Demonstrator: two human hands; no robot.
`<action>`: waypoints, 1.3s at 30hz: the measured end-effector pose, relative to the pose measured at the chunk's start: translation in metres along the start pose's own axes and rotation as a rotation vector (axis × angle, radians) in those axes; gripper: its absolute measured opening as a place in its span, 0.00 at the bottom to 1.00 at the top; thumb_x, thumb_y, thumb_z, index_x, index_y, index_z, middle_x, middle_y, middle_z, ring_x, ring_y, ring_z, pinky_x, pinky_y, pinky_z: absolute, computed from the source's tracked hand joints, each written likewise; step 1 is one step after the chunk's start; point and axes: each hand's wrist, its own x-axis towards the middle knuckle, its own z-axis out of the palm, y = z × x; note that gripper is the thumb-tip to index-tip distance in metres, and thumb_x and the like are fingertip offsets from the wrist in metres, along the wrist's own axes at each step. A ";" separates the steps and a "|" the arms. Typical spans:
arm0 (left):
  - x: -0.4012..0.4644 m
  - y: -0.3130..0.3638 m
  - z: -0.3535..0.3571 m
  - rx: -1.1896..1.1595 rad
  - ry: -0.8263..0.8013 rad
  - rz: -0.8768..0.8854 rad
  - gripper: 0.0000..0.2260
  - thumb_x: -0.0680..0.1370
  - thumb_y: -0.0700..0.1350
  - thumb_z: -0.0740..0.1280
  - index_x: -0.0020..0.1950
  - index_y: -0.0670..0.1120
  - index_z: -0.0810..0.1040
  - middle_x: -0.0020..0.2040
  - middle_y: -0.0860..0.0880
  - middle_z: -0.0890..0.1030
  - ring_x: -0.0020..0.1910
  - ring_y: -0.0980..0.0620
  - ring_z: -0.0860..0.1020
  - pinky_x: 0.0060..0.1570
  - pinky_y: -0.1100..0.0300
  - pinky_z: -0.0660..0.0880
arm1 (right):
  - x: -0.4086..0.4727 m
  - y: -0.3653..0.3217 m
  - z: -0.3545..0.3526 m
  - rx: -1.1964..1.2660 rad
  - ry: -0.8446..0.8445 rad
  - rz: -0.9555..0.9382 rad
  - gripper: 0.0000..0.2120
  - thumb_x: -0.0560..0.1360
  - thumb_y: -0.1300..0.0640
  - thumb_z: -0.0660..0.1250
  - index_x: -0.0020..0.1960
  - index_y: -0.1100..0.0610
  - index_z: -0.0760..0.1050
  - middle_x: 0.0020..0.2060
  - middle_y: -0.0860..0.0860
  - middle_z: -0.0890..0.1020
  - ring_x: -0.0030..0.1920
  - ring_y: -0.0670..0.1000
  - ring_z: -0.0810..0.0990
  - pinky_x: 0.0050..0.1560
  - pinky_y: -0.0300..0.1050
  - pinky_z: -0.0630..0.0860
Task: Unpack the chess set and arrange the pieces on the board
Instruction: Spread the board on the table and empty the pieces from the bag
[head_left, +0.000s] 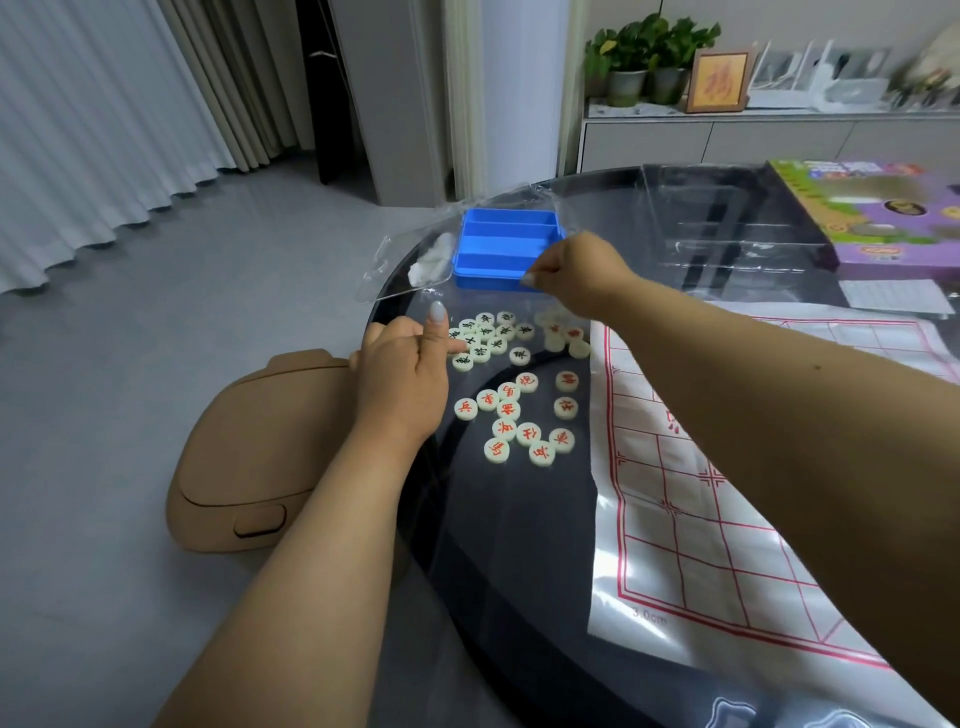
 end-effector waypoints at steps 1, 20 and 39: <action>0.000 0.000 0.000 0.008 -0.007 0.001 0.34 0.79 0.64 0.42 0.47 0.49 0.85 0.38 0.66 0.72 0.51 0.59 0.64 0.65 0.50 0.62 | -0.001 0.004 -0.007 0.010 0.008 0.015 0.12 0.78 0.54 0.65 0.56 0.59 0.81 0.52 0.53 0.82 0.47 0.49 0.77 0.51 0.42 0.73; -0.002 -0.001 0.002 0.068 -0.054 0.041 0.37 0.77 0.69 0.40 0.50 0.49 0.84 0.38 0.68 0.72 0.52 0.62 0.63 0.58 0.62 0.53 | -0.016 0.007 0.005 -0.070 -0.114 0.073 0.06 0.72 0.54 0.71 0.49 0.51 0.82 0.44 0.49 0.83 0.40 0.48 0.79 0.48 0.47 0.80; 0.000 -0.004 0.004 0.059 -0.040 0.043 0.37 0.77 0.68 0.41 0.49 0.50 0.84 0.40 0.66 0.73 0.52 0.61 0.64 0.58 0.62 0.53 | -0.001 0.006 0.010 -0.125 -0.141 0.156 0.11 0.78 0.57 0.63 0.54 0.60 0.79 0.48 0.58 0.83 0.39 0.52 0.77 0.47 0.48 0.79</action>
